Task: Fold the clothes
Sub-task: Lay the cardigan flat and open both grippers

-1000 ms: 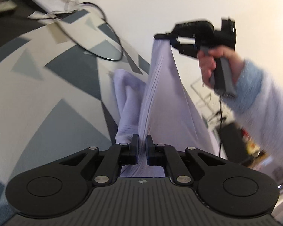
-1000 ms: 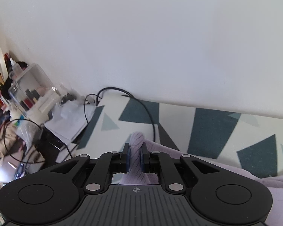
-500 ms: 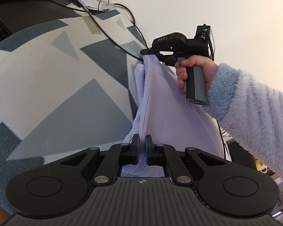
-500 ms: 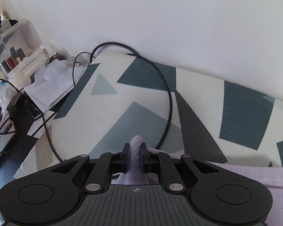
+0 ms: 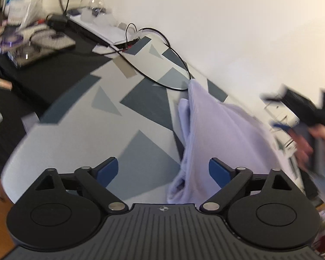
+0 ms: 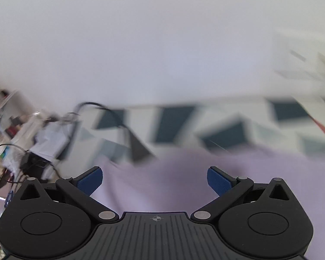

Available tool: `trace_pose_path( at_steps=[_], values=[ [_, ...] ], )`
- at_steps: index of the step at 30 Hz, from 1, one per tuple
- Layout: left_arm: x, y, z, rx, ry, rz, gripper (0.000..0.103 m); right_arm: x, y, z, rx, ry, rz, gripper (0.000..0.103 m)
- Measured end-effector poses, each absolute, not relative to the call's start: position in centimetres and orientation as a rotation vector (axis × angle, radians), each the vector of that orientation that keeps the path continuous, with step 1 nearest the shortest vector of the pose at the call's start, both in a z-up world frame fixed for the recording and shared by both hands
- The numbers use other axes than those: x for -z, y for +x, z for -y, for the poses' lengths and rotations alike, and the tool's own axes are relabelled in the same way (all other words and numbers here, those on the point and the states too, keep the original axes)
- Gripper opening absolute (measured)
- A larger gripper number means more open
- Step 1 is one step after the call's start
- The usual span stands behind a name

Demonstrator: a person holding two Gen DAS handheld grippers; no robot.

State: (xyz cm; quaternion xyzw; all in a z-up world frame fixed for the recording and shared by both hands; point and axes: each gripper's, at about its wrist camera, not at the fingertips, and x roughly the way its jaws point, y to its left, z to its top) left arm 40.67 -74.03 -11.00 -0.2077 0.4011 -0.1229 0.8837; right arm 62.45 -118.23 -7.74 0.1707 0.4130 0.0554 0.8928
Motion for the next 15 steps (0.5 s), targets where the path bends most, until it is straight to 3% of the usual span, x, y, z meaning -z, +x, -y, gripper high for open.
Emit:
trace_pose_path(
  at_steps=[8, 15],
  values=[
    [9.6, 44.6, 78.6, 0.399, -0.369, -0.83, 0.094, 10.6, 52.1, 131.8, 0.161, 0.396, -0.909, 0.102],
    [10.7, 46.6, 87.6, 0.455, -0.123, -0.86, 0.094, 10.5, 53.9, 132.5, 0.114, 0.368, -0.878, 0.102]
  ],
)
